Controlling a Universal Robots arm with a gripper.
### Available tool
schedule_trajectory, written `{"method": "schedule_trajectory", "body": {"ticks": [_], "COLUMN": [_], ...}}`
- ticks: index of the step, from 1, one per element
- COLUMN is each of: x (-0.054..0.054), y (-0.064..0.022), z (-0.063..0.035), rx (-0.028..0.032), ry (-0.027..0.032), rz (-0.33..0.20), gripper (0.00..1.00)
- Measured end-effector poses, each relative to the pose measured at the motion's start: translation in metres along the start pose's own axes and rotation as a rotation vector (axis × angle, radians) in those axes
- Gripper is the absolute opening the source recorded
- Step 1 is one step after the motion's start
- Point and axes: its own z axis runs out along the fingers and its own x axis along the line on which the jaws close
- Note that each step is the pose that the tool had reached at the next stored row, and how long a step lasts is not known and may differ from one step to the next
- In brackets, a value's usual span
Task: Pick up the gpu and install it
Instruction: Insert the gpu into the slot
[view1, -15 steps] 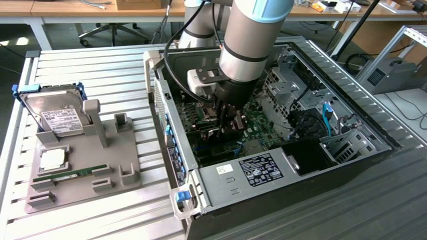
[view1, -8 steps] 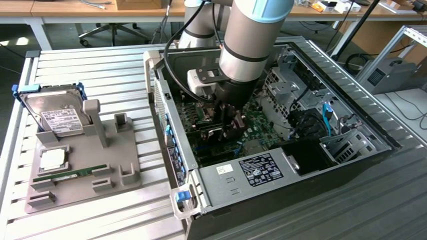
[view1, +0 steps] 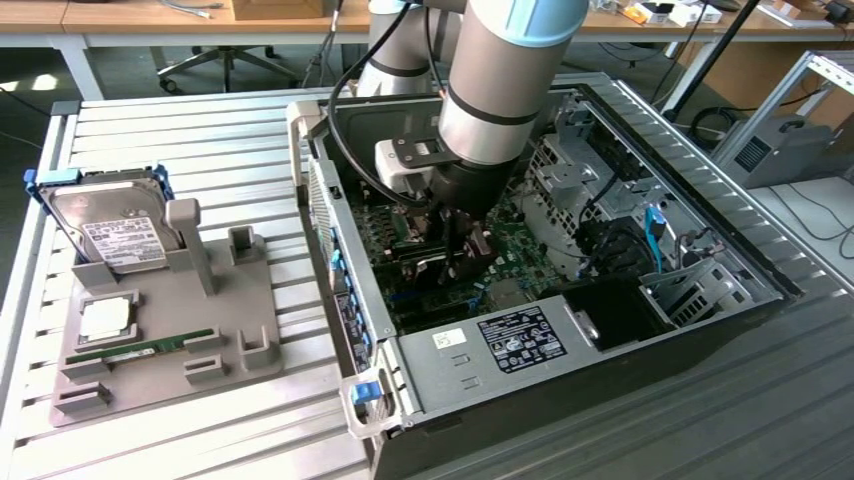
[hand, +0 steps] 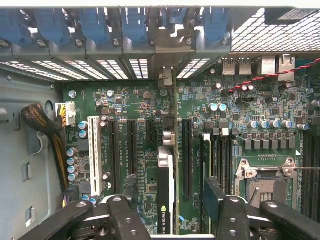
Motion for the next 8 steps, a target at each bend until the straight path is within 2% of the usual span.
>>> {"method": "schedule_trajectory", "body": {"ticks": [7,8], "x": [0.0001,0.0001], "y": [0.0,0.0], "z": [0.0,0.0], "rx": [0.0,0.0], "ry": [0.0001,0.0], "rz": [0.0,0.0], "gripper": [0.64,0.56]}}
